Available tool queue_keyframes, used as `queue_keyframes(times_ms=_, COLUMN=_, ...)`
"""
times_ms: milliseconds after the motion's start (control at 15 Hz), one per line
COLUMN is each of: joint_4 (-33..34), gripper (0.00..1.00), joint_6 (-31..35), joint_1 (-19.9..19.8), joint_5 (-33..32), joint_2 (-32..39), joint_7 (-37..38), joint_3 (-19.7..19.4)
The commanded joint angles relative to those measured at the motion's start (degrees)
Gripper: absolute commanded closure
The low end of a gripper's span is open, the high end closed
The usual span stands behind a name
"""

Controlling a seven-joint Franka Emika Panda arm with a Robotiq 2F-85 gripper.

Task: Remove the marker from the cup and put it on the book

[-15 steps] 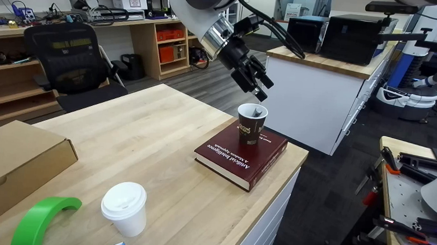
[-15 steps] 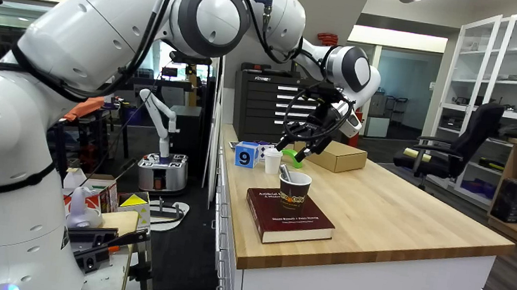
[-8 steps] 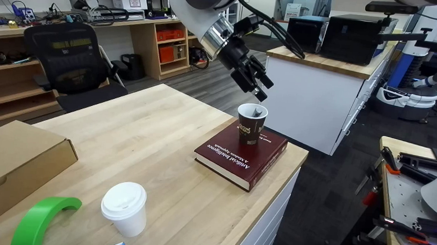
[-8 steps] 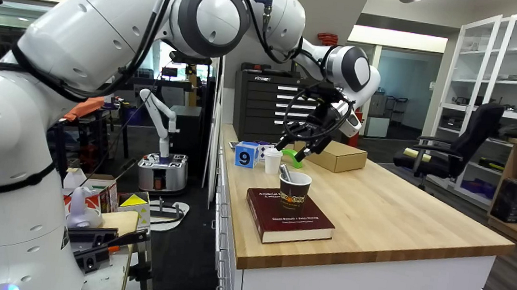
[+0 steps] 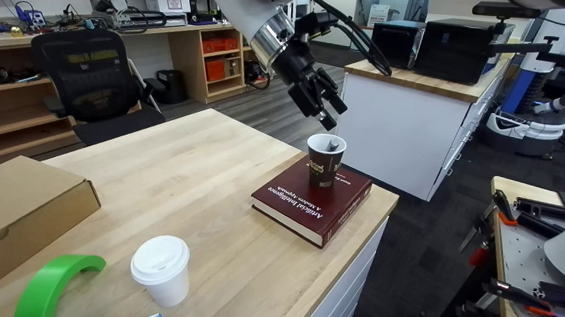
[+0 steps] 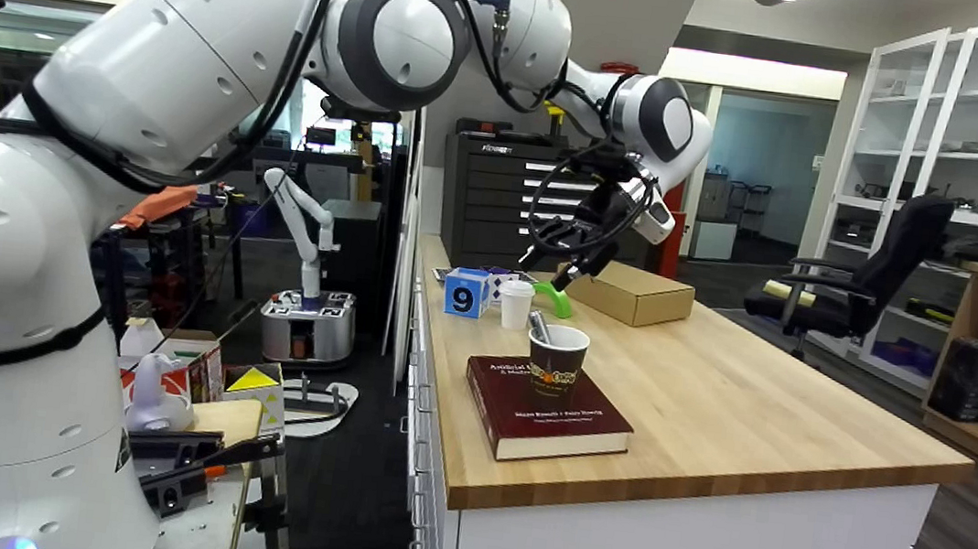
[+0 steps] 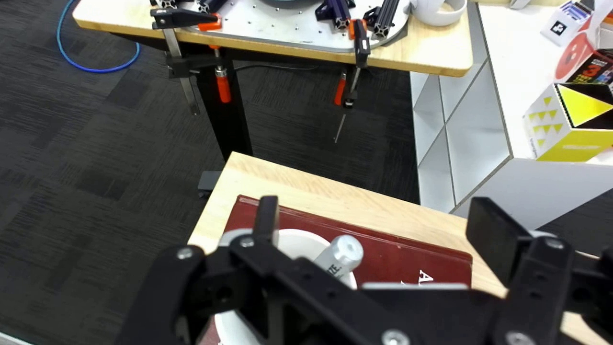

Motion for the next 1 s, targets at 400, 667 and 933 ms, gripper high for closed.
queue_keyframes(times_ms=400, joint_4=3.51, gripper=0.00, joint_6=-1.14, joint_1=0.90, joint_5=1.90, joint_2=4.64, joint_7=7.24, joint_3=-0.78)
queue_keyframes(times_ms=667, joint_4=3.88, gripper=0.00, joint_6=-0.87, joint_1=0.57, joint_5=1.90, joint_2=5.44, joint_7=7.96, joint_3=-1.04)
queue_keyframes(times_ms=933, joint_4=3.60, gripper=0.00, joint_6=-0.53, joint_1=-0.17, joint_5=2.45, joint_2=5.57, joint_7=8.52, joint_3=-1.51)
